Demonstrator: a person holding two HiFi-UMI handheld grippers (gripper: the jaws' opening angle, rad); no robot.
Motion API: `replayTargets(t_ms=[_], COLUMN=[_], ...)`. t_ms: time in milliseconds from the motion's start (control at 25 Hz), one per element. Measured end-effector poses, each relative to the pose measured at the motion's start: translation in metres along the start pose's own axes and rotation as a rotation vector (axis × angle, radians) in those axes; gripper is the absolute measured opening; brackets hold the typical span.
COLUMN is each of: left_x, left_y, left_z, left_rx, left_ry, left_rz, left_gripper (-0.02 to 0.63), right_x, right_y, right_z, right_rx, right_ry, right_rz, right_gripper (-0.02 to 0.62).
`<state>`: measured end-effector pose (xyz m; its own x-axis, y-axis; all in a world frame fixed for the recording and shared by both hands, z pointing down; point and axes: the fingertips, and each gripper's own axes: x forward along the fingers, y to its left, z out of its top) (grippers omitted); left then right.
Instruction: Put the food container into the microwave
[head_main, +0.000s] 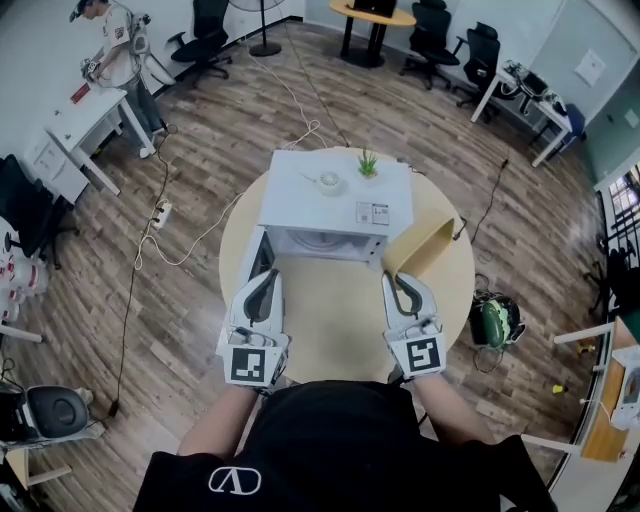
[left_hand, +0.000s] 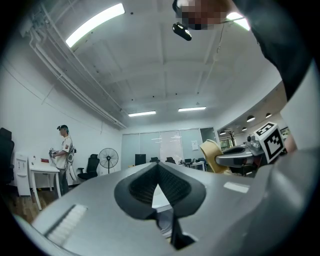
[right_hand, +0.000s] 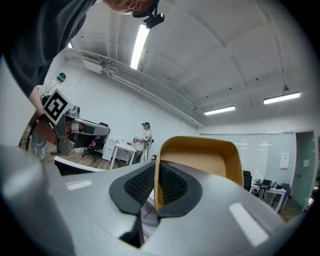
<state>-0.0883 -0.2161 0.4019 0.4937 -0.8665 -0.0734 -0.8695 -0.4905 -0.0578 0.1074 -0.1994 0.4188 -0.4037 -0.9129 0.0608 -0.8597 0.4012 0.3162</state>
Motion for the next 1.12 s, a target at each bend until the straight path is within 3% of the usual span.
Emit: replayTargets(t_ms=[320, 640, 840, 1000, 1120], left_x=[-0.004, -0.023, -0.041, -0.052, -0.058], left_y=[-0.003, -0.007, -0.002, -0.001, -0.002], left_z=[-0.031, -0.072, -0.096, -0.111, -0.124], left_rx=[-0.023, -0.096, -0.134, -0.170, -0.189], left_ry=[0.057, 0.123, 0.171, 0.201, 0.224], left_rz=[0.022, 0.058, 0.096, 0.130, 0.142], left_gripper=[0.000, 0.000, 0.000, 0.000, 0.000], right_x=[0.049, 0.087, 0.087, 0.085, 0.098], right_y=[0.029, 0.124, 0.183, 0.206, 0.206], right_z=[-0.013, -0.079, -0.143, -0.197, -0.234], right_rx=[-0.122, -0.337, -0.409, -0.450, -0.486], right_ry=[0.065, 0.183, 0.311, 0.418, 0.496], right_rz=[0.221, 0.653, 0.888, 0.997, 1.006], right_gripper=[0.018, 0.018, 0.018, 0.018, 0.018])
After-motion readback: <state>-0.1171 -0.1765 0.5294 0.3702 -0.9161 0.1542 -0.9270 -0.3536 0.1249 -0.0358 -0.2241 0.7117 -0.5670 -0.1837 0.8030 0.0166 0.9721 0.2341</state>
